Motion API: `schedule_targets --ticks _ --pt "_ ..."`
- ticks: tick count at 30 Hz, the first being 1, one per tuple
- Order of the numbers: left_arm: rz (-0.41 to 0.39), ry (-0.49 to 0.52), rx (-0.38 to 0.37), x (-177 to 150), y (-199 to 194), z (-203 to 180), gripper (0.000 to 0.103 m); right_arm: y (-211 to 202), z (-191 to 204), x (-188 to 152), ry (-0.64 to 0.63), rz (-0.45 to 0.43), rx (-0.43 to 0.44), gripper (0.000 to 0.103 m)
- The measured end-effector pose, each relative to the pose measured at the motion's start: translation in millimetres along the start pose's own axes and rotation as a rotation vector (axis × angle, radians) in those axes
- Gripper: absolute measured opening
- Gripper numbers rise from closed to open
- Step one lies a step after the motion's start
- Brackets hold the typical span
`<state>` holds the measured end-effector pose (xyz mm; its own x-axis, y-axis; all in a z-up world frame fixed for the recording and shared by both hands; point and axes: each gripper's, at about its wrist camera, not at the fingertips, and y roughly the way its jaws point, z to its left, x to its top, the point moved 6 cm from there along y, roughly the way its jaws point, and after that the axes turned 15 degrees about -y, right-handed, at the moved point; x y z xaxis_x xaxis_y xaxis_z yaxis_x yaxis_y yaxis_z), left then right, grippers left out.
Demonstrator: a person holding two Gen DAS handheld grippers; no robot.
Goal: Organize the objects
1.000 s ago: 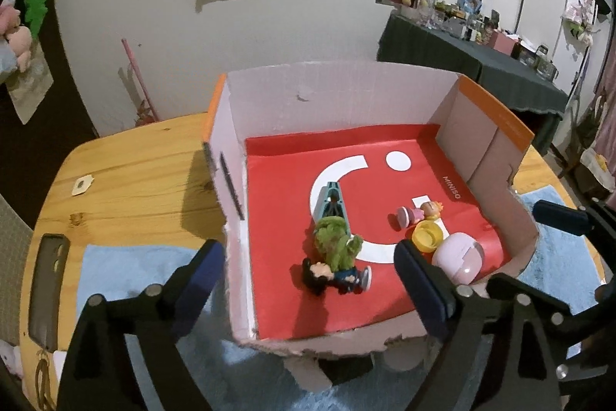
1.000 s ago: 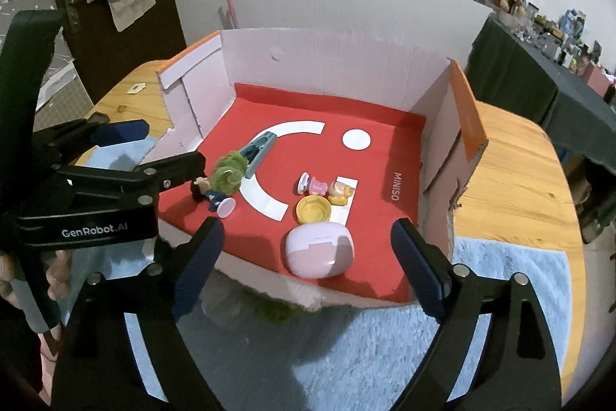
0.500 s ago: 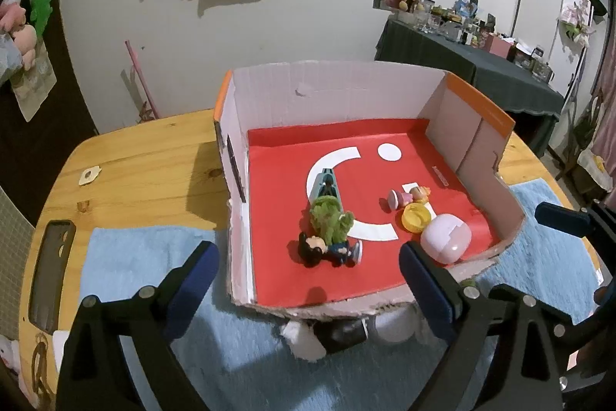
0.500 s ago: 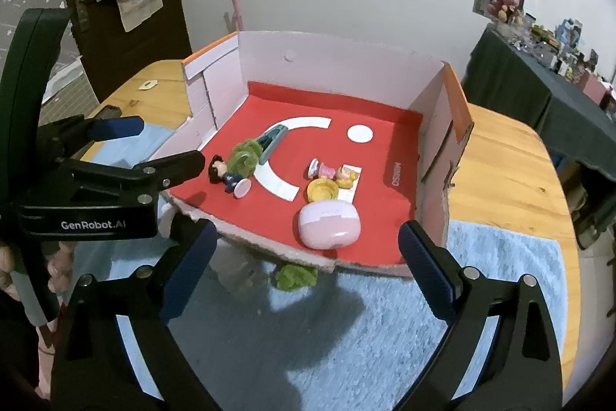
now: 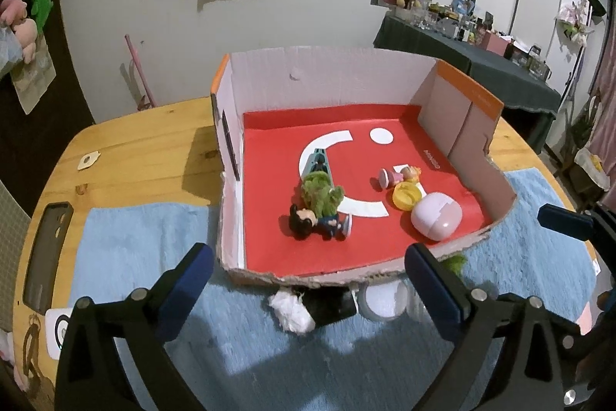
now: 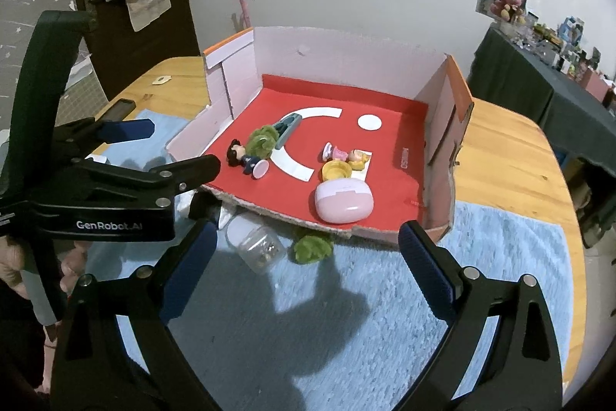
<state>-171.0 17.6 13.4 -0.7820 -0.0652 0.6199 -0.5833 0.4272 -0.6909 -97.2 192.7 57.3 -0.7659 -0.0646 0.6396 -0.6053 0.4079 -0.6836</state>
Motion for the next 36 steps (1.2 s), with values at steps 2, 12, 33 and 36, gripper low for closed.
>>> schedule_targets --ticks 2,12,33,36 --pt "0.002 -0.003 0.001 -2.9 -0.8 0.9 0.103 -1.1 1.6 -2.5 0.001 0.0 0.001 0.097" --pt "0.021 -0.019 -0.007 -18.7 -1.4 6.6 0.103 -1.8 7.7 -18.0 0.018 0.017 0.016 0.097" --pt "0.071 -0.047 -0.017 -36.8 19.7 18.4 0.081 28.9 -7.0 -42.2 0.111 0.079 0.027 0.052" --pt "0.083 -0.047 -0.018 -39.7 24.5 18.6 0.081 37.5 -9.0 -45.3 0.12 0.092 0.029 0.052"
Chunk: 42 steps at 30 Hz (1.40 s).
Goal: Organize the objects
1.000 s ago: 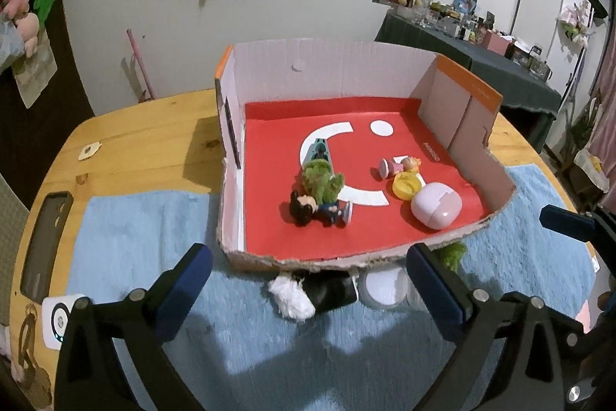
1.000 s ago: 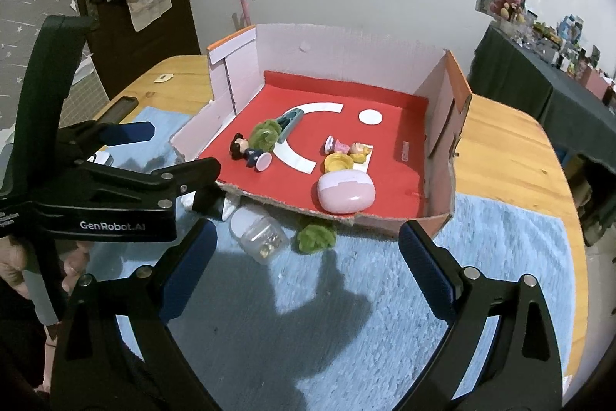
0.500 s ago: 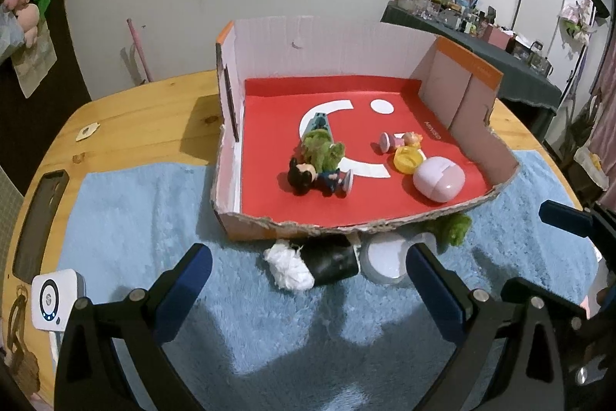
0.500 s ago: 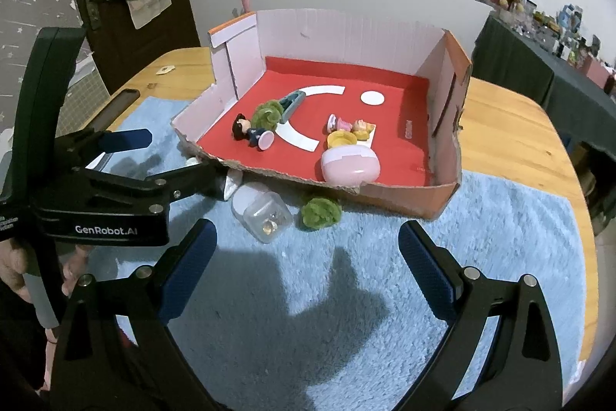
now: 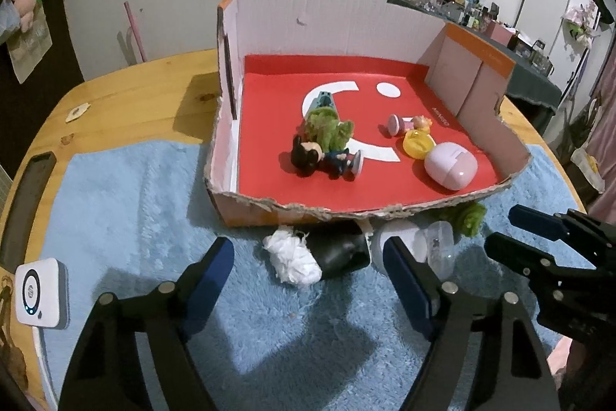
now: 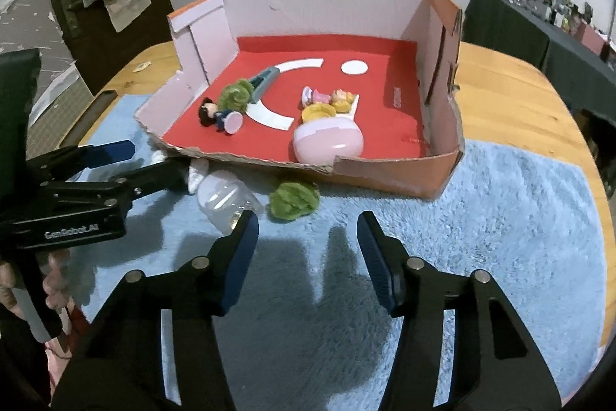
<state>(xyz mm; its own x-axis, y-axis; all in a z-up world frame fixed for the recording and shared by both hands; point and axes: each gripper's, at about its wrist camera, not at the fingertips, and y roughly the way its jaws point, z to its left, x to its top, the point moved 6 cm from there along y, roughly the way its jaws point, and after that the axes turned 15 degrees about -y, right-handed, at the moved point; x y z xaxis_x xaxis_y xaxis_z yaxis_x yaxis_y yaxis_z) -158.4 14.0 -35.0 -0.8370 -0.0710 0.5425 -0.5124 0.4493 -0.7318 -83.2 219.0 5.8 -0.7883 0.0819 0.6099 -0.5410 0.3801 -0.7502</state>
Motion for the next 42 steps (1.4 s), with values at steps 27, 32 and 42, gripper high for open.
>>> schedule_targets --ticks 27,32,42 --pt "-0.009 -0.114 0.015 -3.0 20.5 6.1 0.069 37.4 -1.4 6.9 0.046 0.018 0.031 0.036" --pt "-0.019 -0.08 0.033 -6.0 20.3 0.2 0.061 36.9 1.4 7.7 0.036 0.014 0.042 0.027" --pt "-0.017 -0.105 0.005 -10.1 15.9 2.5 0.057 27.9 8.6 2.6 0.019 0.012 0.062 0.025"
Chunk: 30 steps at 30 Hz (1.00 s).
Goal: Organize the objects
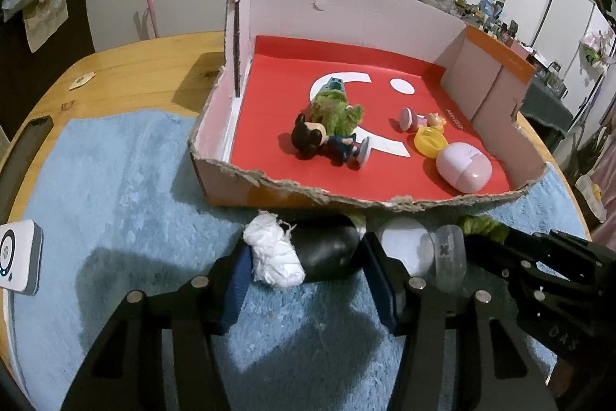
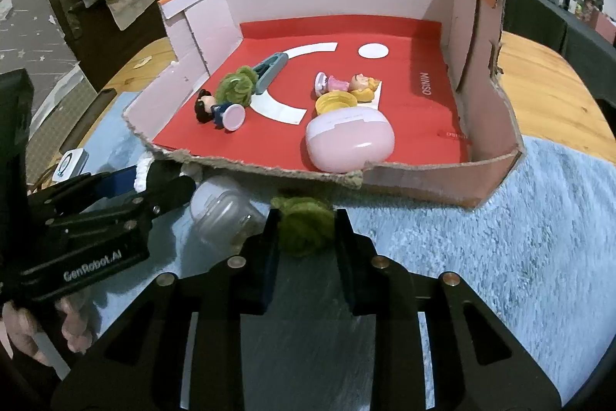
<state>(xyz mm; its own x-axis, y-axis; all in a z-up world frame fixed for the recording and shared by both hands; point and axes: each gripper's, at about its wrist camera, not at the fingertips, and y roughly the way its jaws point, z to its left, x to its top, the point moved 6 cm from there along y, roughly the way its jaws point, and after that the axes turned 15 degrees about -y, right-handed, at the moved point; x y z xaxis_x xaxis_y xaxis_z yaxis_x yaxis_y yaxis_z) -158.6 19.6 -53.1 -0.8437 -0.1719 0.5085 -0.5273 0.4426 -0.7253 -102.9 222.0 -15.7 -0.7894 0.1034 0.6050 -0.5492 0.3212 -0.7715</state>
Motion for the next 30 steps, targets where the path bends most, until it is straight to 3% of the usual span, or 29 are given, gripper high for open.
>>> schedule_targets --ticks 30 --pt "-0.023 0.017 -0.067 -17.0 -43.6 -12.7 0.057 -45.3 24.8 -6.6 -0.03 -0.065 0.005 0.025"
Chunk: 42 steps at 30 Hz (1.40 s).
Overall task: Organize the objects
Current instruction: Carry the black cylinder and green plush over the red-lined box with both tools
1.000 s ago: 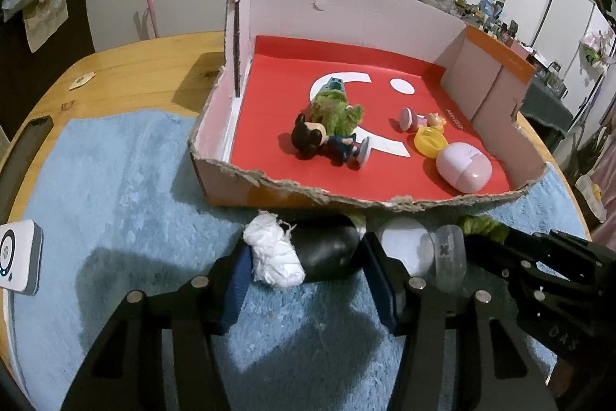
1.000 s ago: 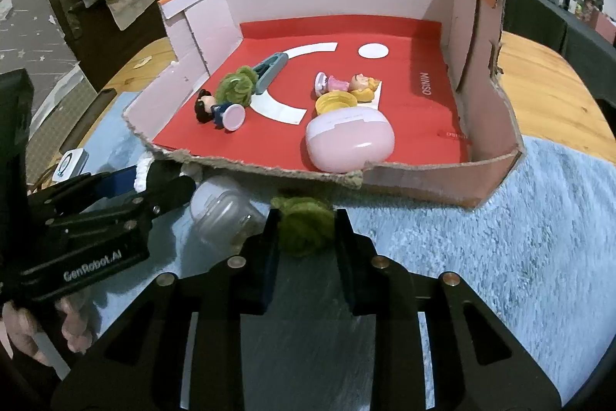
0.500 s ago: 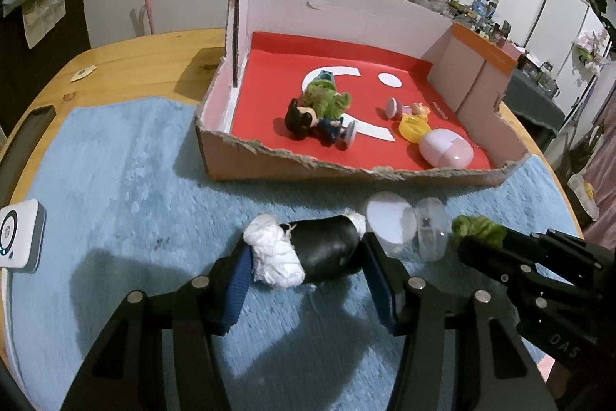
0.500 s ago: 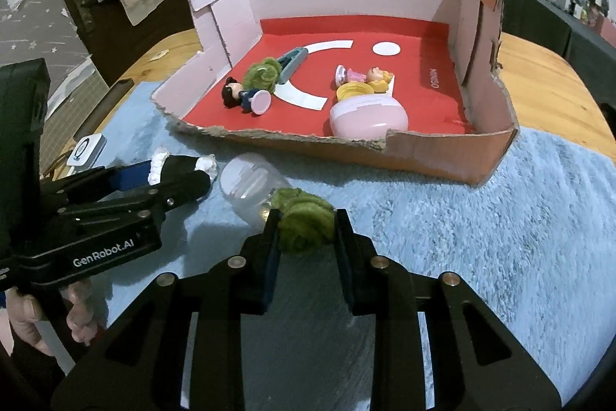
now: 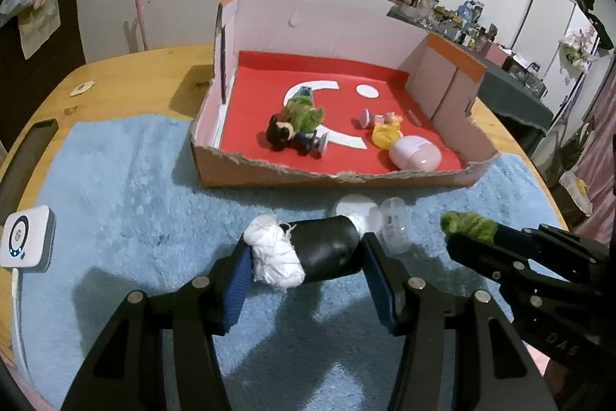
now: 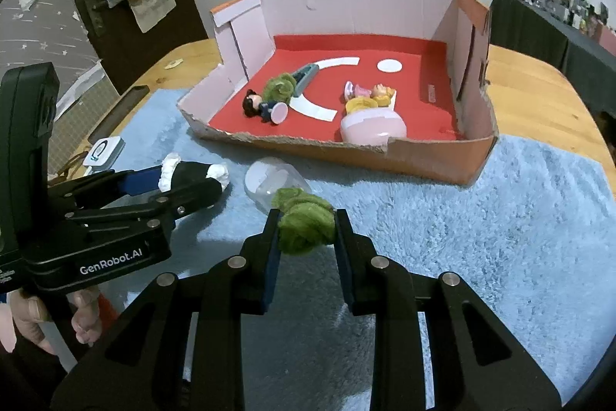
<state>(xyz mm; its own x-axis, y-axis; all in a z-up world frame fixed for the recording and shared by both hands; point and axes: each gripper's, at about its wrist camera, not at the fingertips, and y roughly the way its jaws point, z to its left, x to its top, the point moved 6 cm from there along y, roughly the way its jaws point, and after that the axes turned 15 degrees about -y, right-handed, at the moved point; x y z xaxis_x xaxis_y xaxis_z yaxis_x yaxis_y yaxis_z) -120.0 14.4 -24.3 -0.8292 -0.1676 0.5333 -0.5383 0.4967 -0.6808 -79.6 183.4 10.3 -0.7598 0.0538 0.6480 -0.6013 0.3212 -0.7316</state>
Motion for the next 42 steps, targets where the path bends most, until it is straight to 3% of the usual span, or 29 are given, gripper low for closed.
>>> schedule_targets --ticks 21,42 --pt "-0.058 0.06 -0.043 35.2 -18.7 -27.1 0.057 -24.1 -8.0 32.2 -0.024 -0.079 -0.03 0.025" --pt "0.009 0.09 -0.074 63.2 22.6 -51.3 0.057 -0.2 -49.7 59.6 -0.011 -0.054 -0.073 0.025"
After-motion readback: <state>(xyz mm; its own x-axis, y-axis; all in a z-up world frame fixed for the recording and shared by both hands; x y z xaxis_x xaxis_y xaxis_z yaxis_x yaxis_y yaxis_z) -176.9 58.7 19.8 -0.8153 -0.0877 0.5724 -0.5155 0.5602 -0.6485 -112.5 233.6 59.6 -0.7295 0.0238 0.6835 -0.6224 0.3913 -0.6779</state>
